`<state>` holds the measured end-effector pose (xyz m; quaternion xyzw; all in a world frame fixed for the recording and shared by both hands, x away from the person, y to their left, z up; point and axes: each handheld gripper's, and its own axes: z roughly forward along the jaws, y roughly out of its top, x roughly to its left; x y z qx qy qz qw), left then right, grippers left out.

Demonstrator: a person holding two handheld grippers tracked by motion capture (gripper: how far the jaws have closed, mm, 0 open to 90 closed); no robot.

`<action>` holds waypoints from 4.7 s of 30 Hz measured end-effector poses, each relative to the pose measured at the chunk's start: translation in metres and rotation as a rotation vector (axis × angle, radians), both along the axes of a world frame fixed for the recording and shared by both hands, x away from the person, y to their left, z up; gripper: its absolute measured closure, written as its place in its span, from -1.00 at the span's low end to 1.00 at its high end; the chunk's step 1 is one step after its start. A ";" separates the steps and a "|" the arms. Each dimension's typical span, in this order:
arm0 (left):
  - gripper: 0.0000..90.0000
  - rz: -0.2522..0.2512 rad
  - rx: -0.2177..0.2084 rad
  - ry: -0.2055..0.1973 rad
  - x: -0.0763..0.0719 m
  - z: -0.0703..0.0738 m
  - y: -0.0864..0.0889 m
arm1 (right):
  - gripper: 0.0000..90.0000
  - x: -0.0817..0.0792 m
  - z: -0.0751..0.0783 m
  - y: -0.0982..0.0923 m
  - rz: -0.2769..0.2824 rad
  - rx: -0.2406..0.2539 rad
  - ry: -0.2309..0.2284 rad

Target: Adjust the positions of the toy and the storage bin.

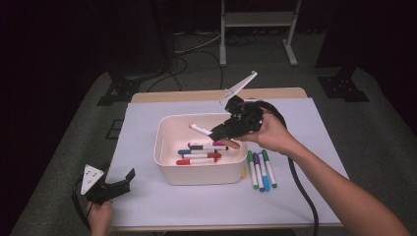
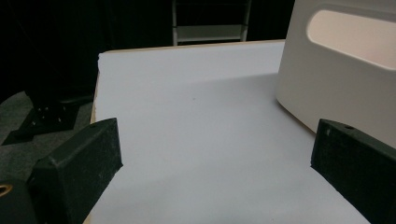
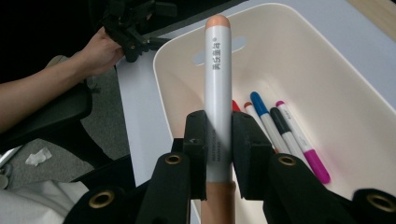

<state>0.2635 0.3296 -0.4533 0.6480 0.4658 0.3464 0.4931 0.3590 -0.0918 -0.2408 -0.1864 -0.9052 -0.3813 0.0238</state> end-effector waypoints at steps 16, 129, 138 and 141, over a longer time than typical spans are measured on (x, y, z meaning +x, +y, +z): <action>-0.99 0.000 -0.011 -0.002 0.000 0.000 0.001 | 0.69 0.015 -0.041 0.058 0.114 -0.068 0.088; -0.99 -0.001 0.015 -0.005 -0.001 0.000 -0.001 | 0.19 -0.009 -0.194 -0.146 -0.545 -0.248 0.023; -0.99 0.000 0.018 -0.003 0.000 0.000 -0.002 | 0.52 -0.020 -0.196 -0.169 -0.625 -0.271 -0.015; -0.99 0.000 0.019 -0.004 -0.001 0.000 -0.002 | 0.65 -0.019 -0.196 -0.176 -0.641 -0.263 -0.013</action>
